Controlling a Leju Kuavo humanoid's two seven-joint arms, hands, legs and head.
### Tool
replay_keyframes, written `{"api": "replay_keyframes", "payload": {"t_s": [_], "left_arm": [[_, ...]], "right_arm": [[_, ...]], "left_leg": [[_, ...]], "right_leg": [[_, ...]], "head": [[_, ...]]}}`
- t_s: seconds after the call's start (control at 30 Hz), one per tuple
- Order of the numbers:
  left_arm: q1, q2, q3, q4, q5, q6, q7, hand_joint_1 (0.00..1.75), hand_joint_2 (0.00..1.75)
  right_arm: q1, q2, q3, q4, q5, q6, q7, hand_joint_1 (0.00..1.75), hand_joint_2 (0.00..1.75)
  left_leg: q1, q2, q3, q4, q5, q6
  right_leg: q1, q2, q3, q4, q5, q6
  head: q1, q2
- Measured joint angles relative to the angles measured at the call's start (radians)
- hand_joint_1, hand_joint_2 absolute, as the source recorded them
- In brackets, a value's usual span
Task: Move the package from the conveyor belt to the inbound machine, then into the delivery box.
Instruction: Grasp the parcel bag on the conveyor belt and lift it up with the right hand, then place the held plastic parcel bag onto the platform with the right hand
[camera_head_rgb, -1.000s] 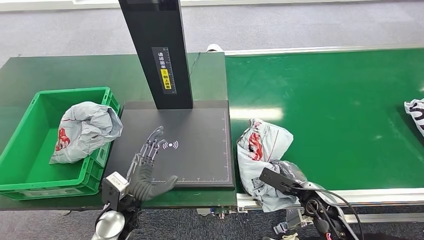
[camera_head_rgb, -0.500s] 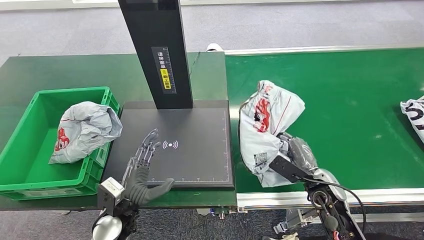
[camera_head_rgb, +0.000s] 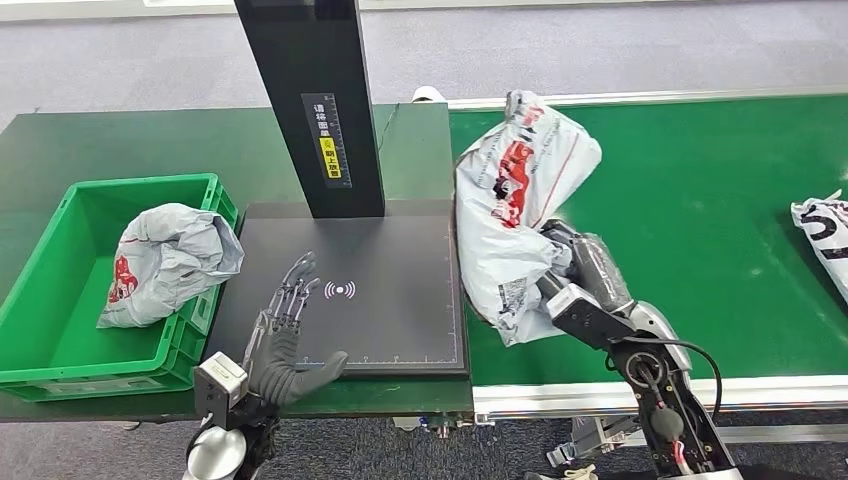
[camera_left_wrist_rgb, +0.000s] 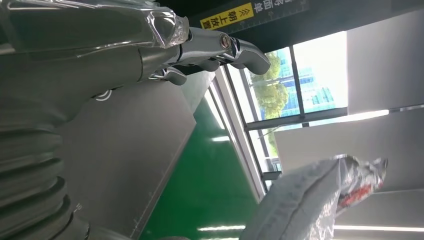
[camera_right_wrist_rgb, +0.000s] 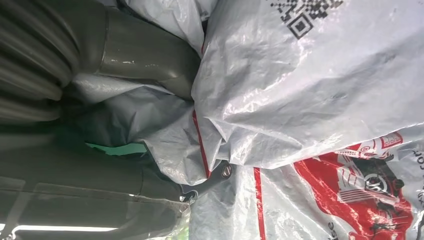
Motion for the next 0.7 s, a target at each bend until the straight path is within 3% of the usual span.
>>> {"api": "replay_keyframes", "payload": {"t_s": [0.3,0.7], "left_arm": [[-0.062,0.008,-0.021,0.051,0.037,-0.032,-0.015,0.0,1.75],[-0.09,0.016,-0.033,0.072,0.043,-0.038,-0.004,0.0,1.75]], "right_arm": [[-0.132,0.081,0.213,0.161,0.087,-0.023,0.027,1.75,1.75],[-0.184,0.135,0.333,0.323,0.101,0.015,0.02,1.75,1.75]], "left_leg": [[0.001,-0.001,0.0,0.0,0.001,0.0],[0.002,0.0,-0.002,0.0,0.001,0.0]], "right_leg": [[0.002,0.0,0.0,0.0,0.0,0.0],[0.002,0.0,-0.002,0.0,0.0,0.0]], "head": [[0.0,0.0],[0.0,0.0]]}}
